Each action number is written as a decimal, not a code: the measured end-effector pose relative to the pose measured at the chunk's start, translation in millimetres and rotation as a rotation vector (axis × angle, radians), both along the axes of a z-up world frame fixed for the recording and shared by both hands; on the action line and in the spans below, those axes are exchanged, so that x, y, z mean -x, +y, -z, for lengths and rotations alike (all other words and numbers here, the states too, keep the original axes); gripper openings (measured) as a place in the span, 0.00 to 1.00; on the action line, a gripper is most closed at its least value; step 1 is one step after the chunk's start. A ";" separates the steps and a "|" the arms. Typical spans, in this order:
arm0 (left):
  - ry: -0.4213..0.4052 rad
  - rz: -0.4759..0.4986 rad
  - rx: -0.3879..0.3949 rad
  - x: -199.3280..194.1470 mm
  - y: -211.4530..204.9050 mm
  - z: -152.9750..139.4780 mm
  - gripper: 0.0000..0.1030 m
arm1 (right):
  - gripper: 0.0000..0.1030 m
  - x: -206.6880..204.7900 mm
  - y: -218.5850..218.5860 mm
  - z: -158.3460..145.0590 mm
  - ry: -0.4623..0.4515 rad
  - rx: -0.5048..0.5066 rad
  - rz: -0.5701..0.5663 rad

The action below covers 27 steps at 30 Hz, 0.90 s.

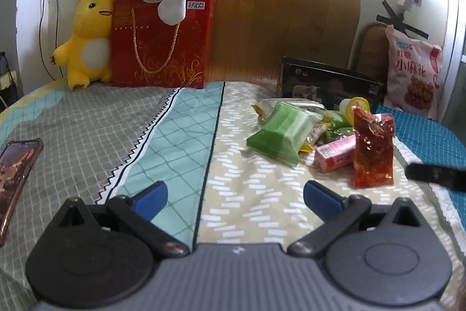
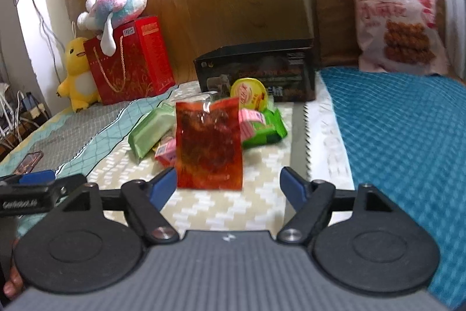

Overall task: Organize snacks
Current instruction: 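Move the right gripper toward the red spicy snack packet, then close the right gripper on the red snack packet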

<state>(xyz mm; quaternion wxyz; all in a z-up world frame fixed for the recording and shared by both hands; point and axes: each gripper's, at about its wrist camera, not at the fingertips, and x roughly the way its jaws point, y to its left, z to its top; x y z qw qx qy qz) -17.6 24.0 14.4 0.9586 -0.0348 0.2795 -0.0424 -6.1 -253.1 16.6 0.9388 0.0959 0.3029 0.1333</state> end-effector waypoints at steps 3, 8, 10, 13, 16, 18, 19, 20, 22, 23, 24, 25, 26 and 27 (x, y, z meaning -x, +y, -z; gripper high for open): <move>0.007 0.015 -0.011 -0.4 -0.1 0.5 1.00 | 0.74 -23.2 -0.7 4.6 0.071 -0.013 -0.047; 0.026 0.039 -0.017 -1.4 0.0 0.7 1.00 | 0.54 -46.1 -0.1 5.3 0.091 -0.047 -0.108; 0.038 0.052 -0.005 -2.8 2.1 -0.5 1.00 | 0.50 -48.7 3.7 4.0 0.100 -0.032 -0.135; 0.067 0.085 0.038 -5.4 6.2 -1.2 0.98 | 0.15 -38.0 6.5 -0.7 0.118 -0.033 -0.175; 0.100 0.133 0.121 -8.8 11.5 -0.9 0.93 | 0.09 -23.7 9.9 -6.7 0.147 -0.087 -0.258; 0.125 0.172 0.196 -11.7 16.1 -0.7 0.88 | 0.09 -15.2 12.1 -8.5 0.181 -0.141 -0.305; 0.136 0.187 0.230 -13.1 18.2 -0.4 0.86 | 0.09 -12.3 11.7 -7.3 0.212 -0.195 -0.328; 0.148 0.200 0.263 -14.2 20.1 0.0 0.85 | 0.09 -9.7 11.1 -5.8 0.232 -0.237 -0.335; 0.172 0.222 0.324 -16.8 23.3 1.5 0.82 | 0.10 -6.0 12.0 -1.2 0.249 -0.246 -0.315; 0.183 0.227 0.337 -18.3 23.6 2.4 0.81 | 0.13 -3.9 11.6 1.0 0.248 -0.221 -0.296; 0.197 0.230 0.344 -19.6 23.5 3.2 0.80 | 0.13 -0.5 11.6 2.0 0.245 -0.203 -0.284; 0.204 0.232 0.347 -20.4 23.1 3.5 0.80 | 0.15 2.7 10.8 3.2 0.245 -0.184 -0.281; 0.211 0.237 0.352 -21.1 22.7 3.9 0.80 | 0.16 7.0 9.1 4.4 0.241 -0.169 -0.283; 0.219 0.248 0.359 -21.5 22.1 4.1 0.80 | 0.16 13.6 7.9 3.6 0.226 -0.151 -0.283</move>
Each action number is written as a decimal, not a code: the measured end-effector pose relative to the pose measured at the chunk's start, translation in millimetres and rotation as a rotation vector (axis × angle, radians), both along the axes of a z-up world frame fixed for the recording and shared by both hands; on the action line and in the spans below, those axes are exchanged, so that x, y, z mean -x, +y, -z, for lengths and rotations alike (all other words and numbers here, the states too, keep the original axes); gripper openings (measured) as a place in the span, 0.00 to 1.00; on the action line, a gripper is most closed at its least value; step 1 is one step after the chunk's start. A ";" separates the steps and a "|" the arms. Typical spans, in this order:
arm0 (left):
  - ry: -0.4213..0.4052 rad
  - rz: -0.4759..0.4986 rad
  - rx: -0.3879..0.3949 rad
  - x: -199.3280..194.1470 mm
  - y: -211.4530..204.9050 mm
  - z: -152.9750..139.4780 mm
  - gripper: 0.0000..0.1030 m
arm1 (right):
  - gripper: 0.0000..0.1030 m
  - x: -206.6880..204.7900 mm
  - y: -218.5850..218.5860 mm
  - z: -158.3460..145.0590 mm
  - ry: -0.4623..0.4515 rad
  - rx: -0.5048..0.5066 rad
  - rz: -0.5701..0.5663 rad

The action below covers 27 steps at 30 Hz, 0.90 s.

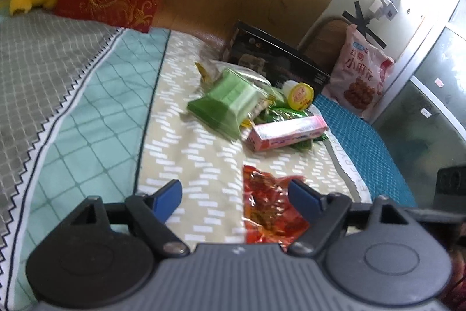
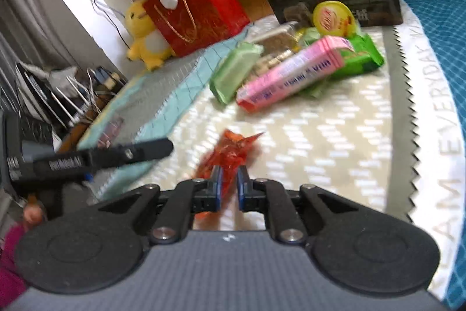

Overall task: Organize snacks
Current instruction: 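Close the right gripper on the red snack packet, then lift the red packet into the black box and open the right gripper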

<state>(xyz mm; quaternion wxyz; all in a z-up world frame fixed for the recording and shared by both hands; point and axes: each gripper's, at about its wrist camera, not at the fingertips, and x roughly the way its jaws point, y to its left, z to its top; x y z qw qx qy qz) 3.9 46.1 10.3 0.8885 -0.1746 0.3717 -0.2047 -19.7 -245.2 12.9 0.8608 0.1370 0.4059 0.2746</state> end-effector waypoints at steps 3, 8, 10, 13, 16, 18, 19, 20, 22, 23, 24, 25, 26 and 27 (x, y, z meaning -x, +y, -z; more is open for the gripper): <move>0.010 0.030 0.016 -1.6 -3.4 -0.4 0.79 | 0.41 7.9 -1.7 -4.3 -0.079 0.056 0.001; 0.062 0.091 0.079 -7.8 -12.2 3.1 0.78 | 0.47 2.6 -2.4 1.4 -0.045 -0.012 -0.024; 0.108 0.126 0.120 -14.2 -17.1 9.1 0.74 | 0.47 -1.6 0.1 7.3 -0.021 -0.028 -0.022; 0.113 0.143 0.145 -19.4 -21.2 11.5 0.70 | 0.46 -11.0 -0.6 18.6 -0.013 -0.074 -0.005; 0.158 0.145 0.210 -25.3 -20.4 17.1 0.56 | 0.44 -17.4 -1.0 19.2 0.006 -0.118 0.032; 0.169 0.142 0.214 -26.2 -21.3 19.5 0.44 | 0.40 -15.1 1.3 19.1 -0.005 -0.105 0.038; 0.177 0.142 0.220 -26.0 -21.5 20.9 0.41 | 0.39 -12.9 1.0 19.0 -0.010 -0.104 0.038; 0.178 0.143 0.225 -25.1 -21.6 21.5 0.41 | 0.37 -12.4 -1.5 18.0 -0.008 -0.113 0.038; 0.178 0.165 0.247 -23.2 -24.6 22.1 0.33 | 0.34 -9.6 -8.9 19.8 0.005 -0.153 0.040; 0.180 0.177 0.257 -22.4 -26.4 22.6 0.33 | 0.34 -7.8 -11.9 21.5 0.011 -0.167 0.054; 0.176 0.180 0.256 -22.3 -30.0 22.3 0.33 | 0.34 -7.8 -16.6 21.1 0.014 -0.178 0.066; 0.167 0.182 0.246 -23.1 -34.3 21.2 0.33 | 0.34 -7.8 -19.8 21.0 0.015 -0.186 0.079; 0.160 0.185 0.238 -24.2 -37.5 19.7 0.27 | 0.33 -7.3 -23.3 20.9 0.015 -0.193 0.097; 0.155 0.188 0.230 -26.5 -41.1 17.4 0.22 | 0.30 -8.0 -26.8 19.3 0.017 -0.205 0.108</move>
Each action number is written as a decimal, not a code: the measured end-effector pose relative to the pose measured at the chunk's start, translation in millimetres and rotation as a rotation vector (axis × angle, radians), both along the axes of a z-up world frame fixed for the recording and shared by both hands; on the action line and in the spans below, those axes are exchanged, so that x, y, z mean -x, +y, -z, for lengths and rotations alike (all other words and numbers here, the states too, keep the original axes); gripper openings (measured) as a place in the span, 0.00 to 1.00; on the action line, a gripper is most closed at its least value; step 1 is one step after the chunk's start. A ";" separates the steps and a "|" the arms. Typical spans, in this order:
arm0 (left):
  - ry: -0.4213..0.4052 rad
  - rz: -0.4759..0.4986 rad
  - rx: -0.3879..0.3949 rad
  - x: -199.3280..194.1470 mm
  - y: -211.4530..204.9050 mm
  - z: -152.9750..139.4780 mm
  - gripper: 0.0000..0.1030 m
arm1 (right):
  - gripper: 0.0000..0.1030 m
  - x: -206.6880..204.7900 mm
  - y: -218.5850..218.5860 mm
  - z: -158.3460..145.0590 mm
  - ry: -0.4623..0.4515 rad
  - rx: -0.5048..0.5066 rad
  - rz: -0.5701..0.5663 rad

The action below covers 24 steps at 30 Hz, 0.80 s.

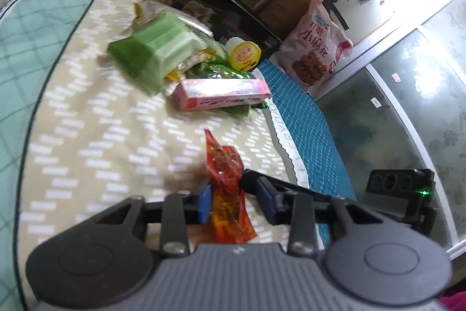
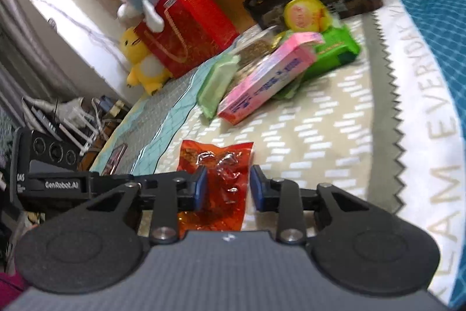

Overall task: Organize snacks
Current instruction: 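Lift the red packet into the black box and open the right gripper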

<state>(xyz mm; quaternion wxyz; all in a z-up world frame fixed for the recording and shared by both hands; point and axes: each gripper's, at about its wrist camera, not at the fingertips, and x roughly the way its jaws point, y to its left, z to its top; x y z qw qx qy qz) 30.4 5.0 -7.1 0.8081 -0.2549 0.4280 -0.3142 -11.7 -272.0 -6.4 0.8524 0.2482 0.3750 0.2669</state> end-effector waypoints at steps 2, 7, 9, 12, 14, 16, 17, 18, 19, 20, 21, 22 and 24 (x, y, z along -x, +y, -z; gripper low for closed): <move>-0.006 0.008 0.010 -5.7 -4.1 -5.3 0.15 | 0.29 0.9 -5.4 -4.5 -0.007 -0.021 0.021; -0.069 0.045 -0.009 -25.8 -21.5 -32.2 0.15 | 0.27 -6.8 -12.7 -26.9 -0.097 -0.014 0.072; -0.111 0.059 -0.028 -36.9 -29.1 -46.3 0.15 | 0.27 -17.5 -18.7 -35.8 -0.124 -0.029 0.101; -0.165 0.076 -0.045 -64.8 -43.1 -70.2 0.16 | 0.27 -43.1 -25.6 -53.6 -0.177 -0.014 0.138; -0.202 0.084 -0.054 -88.8 -54.3 -86.7 0.16 | 0.27 -63.9 -28.8 -67.5 -0.232 0.023 0.163; -0.245 0.088 -0.068 -117.1 -68.2 -102.6 0.15 | 0.19 -89.4 -32.0 -78.8 -0.273 0.055 0.180; -0.257 0.094 -0.066 -130.6 -74.3 -108.1 0.16 | 0.13 -103.3 -33.3 -82.2 -0.283 0.060 0.188; -0.263 0.091 -0.072 -146.0 -81.7 -111.9 0.16 | 0.12 -118.5 -34.2 -85.3 -0.292 0.078 0.203; -0.271 0.084 -0.078 -162.6 -89.3 -114.8 0.15 | 0.12 -133.3 -34.3 -86.7 -0.304 0.104 0.218; -0.276 0.075 -0.081 -179.6 -96.2 -116.9 0.15 | 0.12 -146.5 -34.5 -86.9 -0.318 0.128 0.229; -0.274 0.068 -0.079 -194.7 -100.8 -116.3 0.15 | 0.12 -160.0 -35.0 -85.5 -0.330 0.147 0.239; -0.269 0.061 -0.070 -208.6 -104.3 -114.8 0.16 | 0.12 -171.1 -35.4 -82.5 -0.338 0.162 0.249; -0.243 0.051 -0.044 -240.5 -110.7 -105.7 0.16 | 0.12 -193.1 -35.4 -73.3 -0.343 0.203 0.270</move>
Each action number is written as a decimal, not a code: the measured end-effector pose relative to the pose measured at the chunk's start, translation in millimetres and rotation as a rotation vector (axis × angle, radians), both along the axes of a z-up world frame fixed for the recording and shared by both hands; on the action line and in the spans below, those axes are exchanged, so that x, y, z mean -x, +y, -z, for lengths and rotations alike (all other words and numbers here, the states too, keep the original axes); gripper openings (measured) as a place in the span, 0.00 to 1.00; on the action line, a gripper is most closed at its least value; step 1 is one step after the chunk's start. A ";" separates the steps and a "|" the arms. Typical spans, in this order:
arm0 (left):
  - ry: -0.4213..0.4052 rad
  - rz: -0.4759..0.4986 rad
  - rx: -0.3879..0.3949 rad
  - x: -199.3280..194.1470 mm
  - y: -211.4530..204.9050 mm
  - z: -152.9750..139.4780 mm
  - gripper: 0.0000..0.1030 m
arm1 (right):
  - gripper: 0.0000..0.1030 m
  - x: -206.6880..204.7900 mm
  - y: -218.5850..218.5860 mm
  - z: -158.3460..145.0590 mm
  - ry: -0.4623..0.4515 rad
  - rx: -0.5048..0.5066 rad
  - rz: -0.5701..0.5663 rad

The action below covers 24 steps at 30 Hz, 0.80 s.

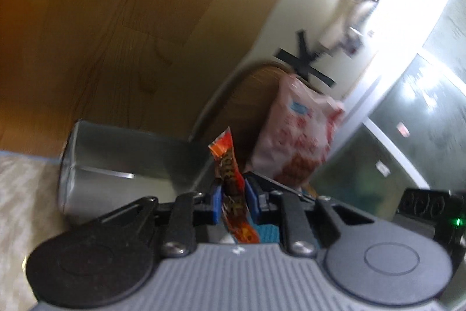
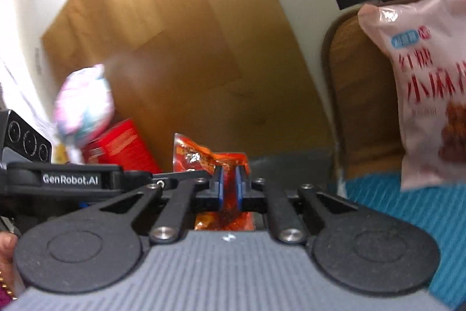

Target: Organize snacks

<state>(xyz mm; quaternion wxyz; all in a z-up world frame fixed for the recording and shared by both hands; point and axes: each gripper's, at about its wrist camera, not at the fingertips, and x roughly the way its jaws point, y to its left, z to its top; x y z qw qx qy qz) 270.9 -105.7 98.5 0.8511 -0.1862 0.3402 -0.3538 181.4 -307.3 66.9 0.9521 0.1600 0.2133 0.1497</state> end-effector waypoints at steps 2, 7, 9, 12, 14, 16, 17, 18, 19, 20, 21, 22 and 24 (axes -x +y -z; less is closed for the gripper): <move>0.029 -0.023 0.006 -22.0 -5.4 13.2 0.20 | 0.15 -14.5 2.6 13.5 0.012 0.041 0.013; 0.036 -0.153 -0.149 -30.7 -12.5 32.9 0.40 | 0.35 0.0 -3.9 30.8 -0.012 -0.001 0.066; -0.015 -0.177 -0.208 -15.4 -11.9 29.1 0.43 | 0.35 15.7 -9.8 36.8 0.013 -0.062 0.060; -0.092 -0.204 -0.272 22.2 -4.2 20.4 0.43 | 0.36 47.3 -13.8 44.9 0.050 -0.114 0.017; -0.125 -0.209 -0.295 51.6 1.0 19.1 0.47 | 0.44 62.0 -4.5 53.9 0.092 -0.112 -0.017; -0.134 -0.219 -0.309 80.1 8.6 23.9 0.47 | 0.51 65.7 9.2 62.2 0.138 -0.091 -0.046; -0.134 -0.226 -0.311 90.5 15.6 25.1 0.47 | 0.54 67.8 17.9 66.7 0.159 -0.070 -0.055; -0.127 -0.244 -0.316 102.8 19.6 28.7 0.47 | 0.54 66.5 26.4 69.3 0.174 -0.047 -0.065; -0.116 -0.258 -0.325 110.2 22.0 30.8 0.47 | 0.55 67.6 33.3 73.2 0.186 -0.023 -0.085; -0.098 -0.273 -0.341 118.9 23.3 35.6 0.47 | 0.55 67.8 41.5 77.3 0.205 0.014 -0.100; -0.083 -0.281 -0.357 128.3 28.6 39.7 0.47 | 0.55 67.1 46.2 78.3 0.204 0.050 -0.091; -0.072 -0.287 -0.373 134.4 30.2 43.5 0.47 | 0.49 57.4 44.9 73.8 0.192 0.072 -0.075; -0.067 -0.296 -0.411 148.9 33.3 51.6 0.47 | 0.46 64.7 40.2 67.3 0.175 0.080 -0.033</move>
